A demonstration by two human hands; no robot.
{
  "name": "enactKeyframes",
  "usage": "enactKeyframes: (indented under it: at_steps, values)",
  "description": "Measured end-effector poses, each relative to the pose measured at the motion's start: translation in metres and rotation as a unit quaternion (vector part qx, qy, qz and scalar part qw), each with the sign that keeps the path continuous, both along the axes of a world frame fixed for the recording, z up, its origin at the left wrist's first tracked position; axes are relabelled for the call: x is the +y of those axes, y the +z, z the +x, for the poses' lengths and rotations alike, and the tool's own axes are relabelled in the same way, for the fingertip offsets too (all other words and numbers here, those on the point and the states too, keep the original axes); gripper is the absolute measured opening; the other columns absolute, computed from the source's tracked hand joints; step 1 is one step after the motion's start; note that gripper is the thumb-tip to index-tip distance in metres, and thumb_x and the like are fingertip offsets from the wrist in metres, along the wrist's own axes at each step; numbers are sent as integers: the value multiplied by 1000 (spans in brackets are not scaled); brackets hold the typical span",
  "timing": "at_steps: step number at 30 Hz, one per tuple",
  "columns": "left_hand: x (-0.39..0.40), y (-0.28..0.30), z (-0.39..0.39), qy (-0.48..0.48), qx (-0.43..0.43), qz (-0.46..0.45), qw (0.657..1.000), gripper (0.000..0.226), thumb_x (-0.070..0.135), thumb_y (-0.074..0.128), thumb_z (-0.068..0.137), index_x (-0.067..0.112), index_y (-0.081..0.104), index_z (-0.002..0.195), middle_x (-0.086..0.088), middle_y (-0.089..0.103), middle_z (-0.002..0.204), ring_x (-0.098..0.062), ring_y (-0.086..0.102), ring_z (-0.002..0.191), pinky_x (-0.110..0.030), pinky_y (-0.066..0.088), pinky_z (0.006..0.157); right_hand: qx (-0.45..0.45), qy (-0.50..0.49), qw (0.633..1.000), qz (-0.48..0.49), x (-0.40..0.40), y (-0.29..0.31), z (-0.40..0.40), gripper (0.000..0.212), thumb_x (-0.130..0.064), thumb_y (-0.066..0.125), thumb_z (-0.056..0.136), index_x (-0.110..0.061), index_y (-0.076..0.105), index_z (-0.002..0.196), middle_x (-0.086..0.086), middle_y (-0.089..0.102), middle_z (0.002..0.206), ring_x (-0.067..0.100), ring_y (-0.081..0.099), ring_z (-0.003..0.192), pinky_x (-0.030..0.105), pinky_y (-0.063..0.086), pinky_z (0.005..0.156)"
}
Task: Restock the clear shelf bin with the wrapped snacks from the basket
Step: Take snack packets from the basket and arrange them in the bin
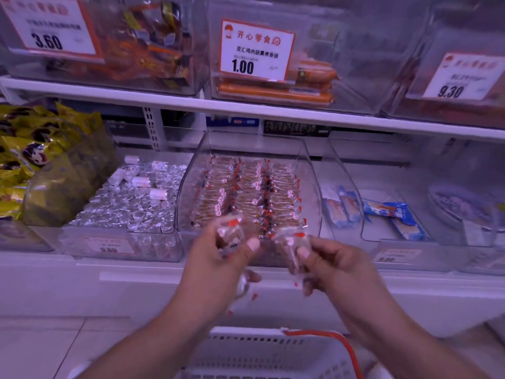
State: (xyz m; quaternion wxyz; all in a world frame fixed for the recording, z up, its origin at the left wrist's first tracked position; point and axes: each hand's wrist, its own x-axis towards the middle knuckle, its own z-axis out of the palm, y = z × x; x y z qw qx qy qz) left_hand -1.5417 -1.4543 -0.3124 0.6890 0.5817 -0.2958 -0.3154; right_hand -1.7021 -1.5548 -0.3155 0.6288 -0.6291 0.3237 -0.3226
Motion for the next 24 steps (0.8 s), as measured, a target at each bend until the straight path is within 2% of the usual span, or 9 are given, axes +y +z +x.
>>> enactKeyframes:
  at_steps: [2, 3, 5, 7, 10, 13, 19, 21, 24]
  values:
    - [-15, 18, 23, 23, -81, 13, 996, 29, 7, 72, 88, 29, 62, 104, 6, 74, 85, -10, 71, 64, -28, 56, 52, 55, -42, 994, -84, -28, 26, -8, 16, -4, 70, 86, -18, 77, 86, 5, 73, 72, 14, 61, 56, 23, 52, 52]
    - [-26, 27, 36, 25, -191, 36, 981, 27, 11, 73, 87, 33, 60, 97, 15, 72, 82, -1, 69, 63, -16, 53, 54, 87, -63, 984, -145, -40, 35, -10, 24, -2, 73, 84, -25, 75, 89, -3, 76, 76, 10, 67, 61, 19, 54, 58]
    - [-53, 47, 54, -31, -419, 100, 902, 31, 18, 76, 84, 41, 56, 92, 24, 67, 79, 6, 65, 70, -7, 47, 62, 169, -48, 954, -244, -54, 45, -7, 33, -5, 77, 81, -31, 73, 101, -13, 77, 87, 1, 70, 75, 15, 54, 73]
    - [-84, 61, 61, -144, -551, 167, 805, 35, 22, 80, 80, 42, 60, 102, 20, 61, 82, 4, 60, 74, -13, 42, 65, 240, -19, 907, -346, -67, 59, 2, 33, -13, 77, 82, -29, 73, 111, -15, 72, 96, 1, 68, 84, 17, 52, 81]
    - [-124, 57, 56, -284, -618, 255, 688, 45, 31, 90, 67, 30, 64, 103, 9, 68, 93, -10, 57, 79, -19, 37, 61, 350, 100, 793, -488, -75, 67, 15, 29, -22, 76, 82, -30, 74, 110, -9, 71, 99, 10, 61, 94, 31, 50, 86]
    - [-147, 41, 49, -318, -660, 281, 620, 54, 37, 91, 61, 25, 65, 106, 1, 72, 101, -23, 65, 88, -27, 42, 67, 430, 178, 724, -509, -78, 68, 25, 26, -29, 72, 81, -35, 72, 107, -7, 72, 96, 15, 61, 95, 35, 51, 82]
    - [-162, 25, 44, -285, -688, 232, 626, 30, 30, 79, 68, 32, 51, 76, -6, 73, 94, -28, 68, 84, -26, 32, 55, 469, 189, 697, -508, -86, 68, 41, 24, -32, 74, 76, -36, 75, 99, -7, 69, 82, 17, 60, 83, 29, 45, 65]
    - [-163, 24, 50, -287, -672, 232, 641, 30, 30, 80, 68, 33, 56, 86, -3, 73, 96, -26, 68, 87, -28, 37, 60, 456, 187, 708, -506, -89, 68, 41, 24, -37, 76, 75, -38, 75, 99, -8, 70, 80, 16, 60, 81, 31, 48, 73]
    - [-160, 21, 58, -287, -673, 227, 642, 60, 40, 90, 54, 30, 61, 106, 2, 72, 100, -23, 65, 89, -32, 49, 68, 427, 157, 739, -497, -91, 62, 38, 24, -42, 77, 75, -43, 75, 98, -11, 74, 84, 15, 62, 85, 35, 45, 87]
